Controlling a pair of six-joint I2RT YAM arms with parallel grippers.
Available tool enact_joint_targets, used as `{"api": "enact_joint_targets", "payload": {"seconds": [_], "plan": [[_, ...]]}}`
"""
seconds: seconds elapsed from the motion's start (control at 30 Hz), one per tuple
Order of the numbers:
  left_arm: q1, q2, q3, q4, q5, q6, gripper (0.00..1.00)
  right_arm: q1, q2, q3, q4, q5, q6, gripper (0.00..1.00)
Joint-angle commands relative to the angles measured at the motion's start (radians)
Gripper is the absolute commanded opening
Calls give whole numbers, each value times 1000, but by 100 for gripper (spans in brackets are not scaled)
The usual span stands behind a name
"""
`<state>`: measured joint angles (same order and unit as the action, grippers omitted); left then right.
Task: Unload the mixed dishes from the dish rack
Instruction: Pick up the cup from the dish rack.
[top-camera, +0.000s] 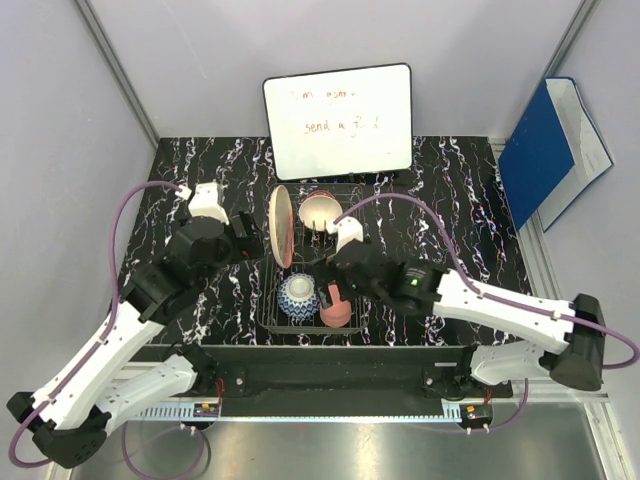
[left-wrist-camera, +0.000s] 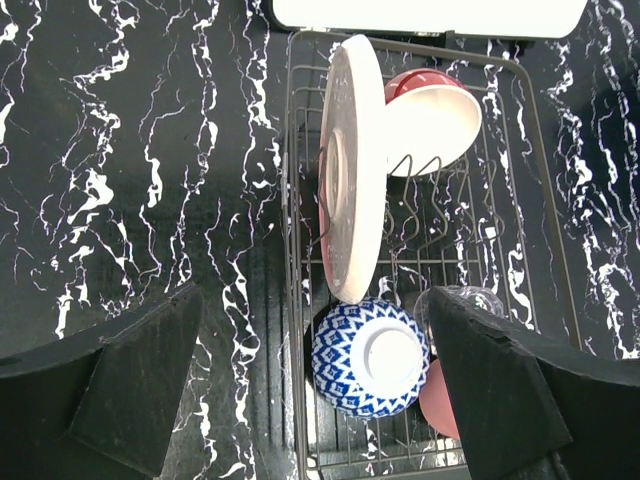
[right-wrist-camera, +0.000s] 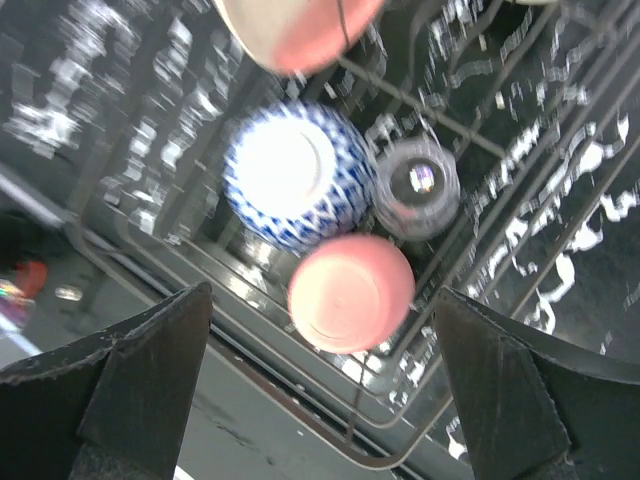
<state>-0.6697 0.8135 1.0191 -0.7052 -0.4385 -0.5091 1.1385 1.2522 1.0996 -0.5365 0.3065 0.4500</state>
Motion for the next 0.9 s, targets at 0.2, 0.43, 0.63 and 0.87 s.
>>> {"api": "enact_joint_targets", "payload": {"seconds": [0.2,0.43,0.63,0.87], "plan": [[-4,-42,-37,41,-23,1,99,33,76,-7,-109,86,110,100],[-4,-36,-48,42,-12,-6,99,43,137,-10,-102,57,116,99],[-4,-48,-71,42,-11,-14,99,43,188,-6,-94,62,121,96],[-4,-57,-77,42,-12,-17,99,44,219,11,-97,51,119,80]]}}
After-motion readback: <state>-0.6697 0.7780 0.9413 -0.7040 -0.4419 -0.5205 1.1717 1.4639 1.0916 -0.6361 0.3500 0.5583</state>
